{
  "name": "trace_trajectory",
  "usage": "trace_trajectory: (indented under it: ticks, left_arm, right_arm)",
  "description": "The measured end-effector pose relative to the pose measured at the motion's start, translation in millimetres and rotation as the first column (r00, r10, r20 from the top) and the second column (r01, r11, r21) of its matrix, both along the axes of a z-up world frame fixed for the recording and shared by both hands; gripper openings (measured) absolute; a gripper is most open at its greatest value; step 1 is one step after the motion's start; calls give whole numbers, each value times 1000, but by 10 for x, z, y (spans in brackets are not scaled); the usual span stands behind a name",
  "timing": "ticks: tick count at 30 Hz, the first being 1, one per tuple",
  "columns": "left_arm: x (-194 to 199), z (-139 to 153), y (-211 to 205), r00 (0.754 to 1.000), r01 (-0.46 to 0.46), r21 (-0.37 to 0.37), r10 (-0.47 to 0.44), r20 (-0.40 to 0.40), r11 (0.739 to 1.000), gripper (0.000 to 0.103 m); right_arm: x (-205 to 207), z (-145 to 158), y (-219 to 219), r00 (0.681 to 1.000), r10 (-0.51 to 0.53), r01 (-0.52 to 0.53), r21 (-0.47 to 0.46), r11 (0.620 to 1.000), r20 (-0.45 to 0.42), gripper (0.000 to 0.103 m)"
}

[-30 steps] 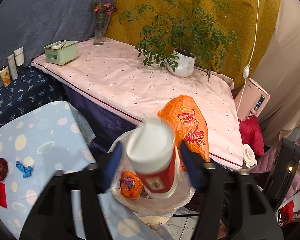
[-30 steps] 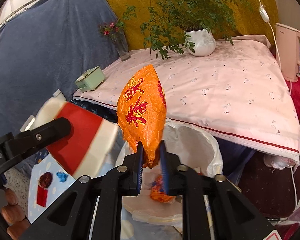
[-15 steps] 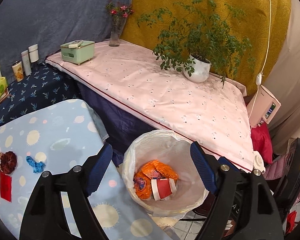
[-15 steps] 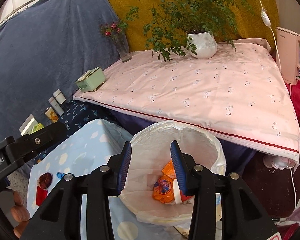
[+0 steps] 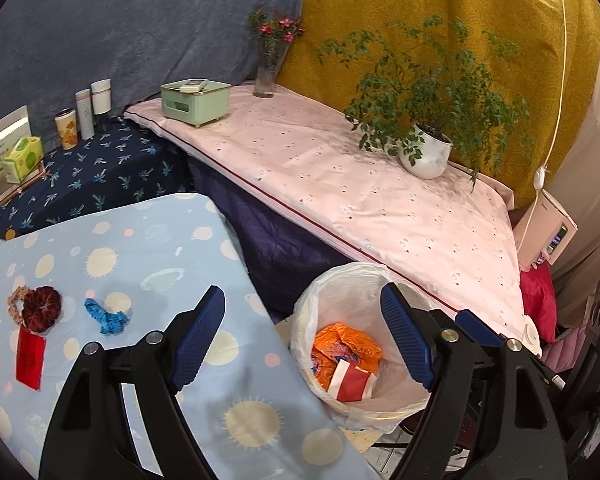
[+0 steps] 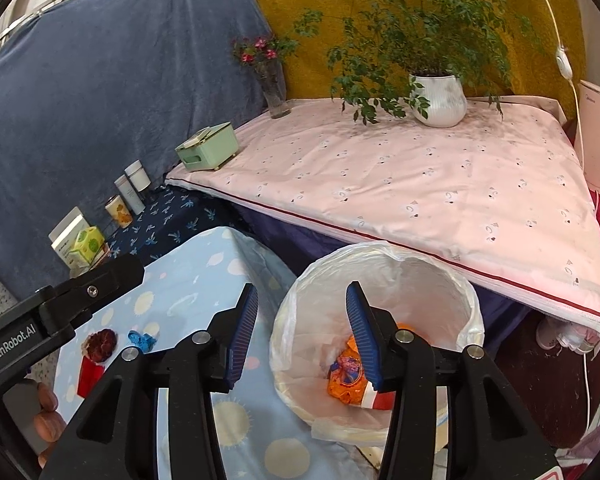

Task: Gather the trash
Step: 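Move both grippers back over the red card and blue tape measure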

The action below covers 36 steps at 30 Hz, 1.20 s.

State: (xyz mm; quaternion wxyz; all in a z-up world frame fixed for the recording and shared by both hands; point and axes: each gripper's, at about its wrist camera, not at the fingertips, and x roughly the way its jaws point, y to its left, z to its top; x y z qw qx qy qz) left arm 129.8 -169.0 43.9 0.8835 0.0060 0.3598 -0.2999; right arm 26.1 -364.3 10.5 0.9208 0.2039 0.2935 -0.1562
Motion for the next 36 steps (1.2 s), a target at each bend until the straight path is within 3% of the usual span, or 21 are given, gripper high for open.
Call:
trace_trajectory:
  ticks: [10, 20, 29, 36]
  left_arm:
    - [162, -87, 550, 995, -102, 1, 102, -7, 995, 76]
    - [339, -230, 1239, 974, -226, 12, 227, -17, 974, 76]
    - [516, -492, 1963, 935, -351, 54, 354, -38, 935, 76]
    - [673, -799, 2577, 895, -435, 140, 444, -41, 889, 76]
  right_arm:
    - [215, 33, 434, 996, 85, -85, -27, 996, -16, 45]
    - [523, -5, 1048, 978, 202, -204, -59, 977, -50, 46]
    - [820, -107, 1672, 950, 297, -305, -84, 949, -95, 46]
    - [1073, -242, 2195, 917, 374, -388, -98, 916, -139, 46]
